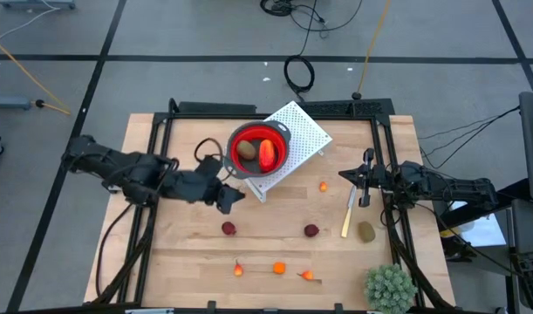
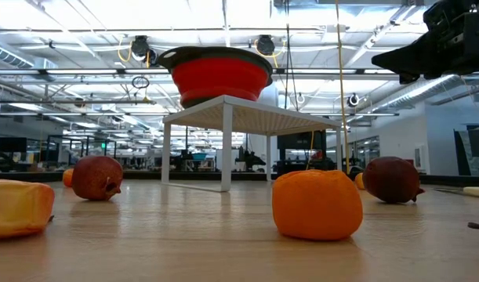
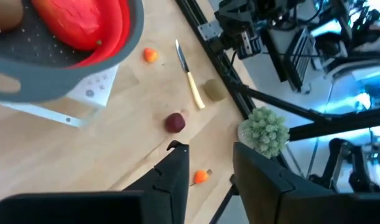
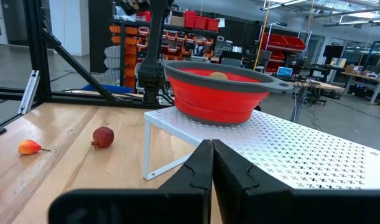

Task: Pick & Place Fruit
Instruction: Put the left pomegranate into the red strainer bowl on the shelf

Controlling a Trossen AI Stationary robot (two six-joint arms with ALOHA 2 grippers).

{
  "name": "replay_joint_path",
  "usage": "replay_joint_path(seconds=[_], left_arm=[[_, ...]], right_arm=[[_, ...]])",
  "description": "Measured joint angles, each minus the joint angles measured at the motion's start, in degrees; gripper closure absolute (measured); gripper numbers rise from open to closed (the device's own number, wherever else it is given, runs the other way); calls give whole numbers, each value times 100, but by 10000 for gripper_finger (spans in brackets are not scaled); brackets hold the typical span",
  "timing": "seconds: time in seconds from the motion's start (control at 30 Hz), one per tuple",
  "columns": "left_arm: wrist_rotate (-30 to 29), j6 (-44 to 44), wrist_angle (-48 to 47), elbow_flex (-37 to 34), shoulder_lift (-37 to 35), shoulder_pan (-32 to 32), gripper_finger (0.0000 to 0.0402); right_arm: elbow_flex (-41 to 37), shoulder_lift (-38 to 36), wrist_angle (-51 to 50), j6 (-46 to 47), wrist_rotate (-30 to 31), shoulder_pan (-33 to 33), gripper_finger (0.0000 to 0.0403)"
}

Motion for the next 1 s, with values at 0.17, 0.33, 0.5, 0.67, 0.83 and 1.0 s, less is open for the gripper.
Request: replay_joint_path(seconds=[0.17,0.33,0.5,0.67,0.83,1.0], left_arm=[[-337,-672,-61,0,229,-387,303],[-271,-1222,-151,0,602,-612,318],[-28,-1789,-197,0,967,-745,335],[389,-2317,-406,0,1350,-790,352],[988,-2605,-590,0,1751,-818,373],[1371,-2473,-863,0,2120,-827,397]], right_arm=[[0,0,0,1,0,0,403],[0,-1,-2,-1,0,-1,403],[0,-2,-4,-1,0,0,403],[0,-2,-4,1,-2,0,403],[0,-2,-4,1,-1,0,403],[0,-2,-7,1,0,0,403]])
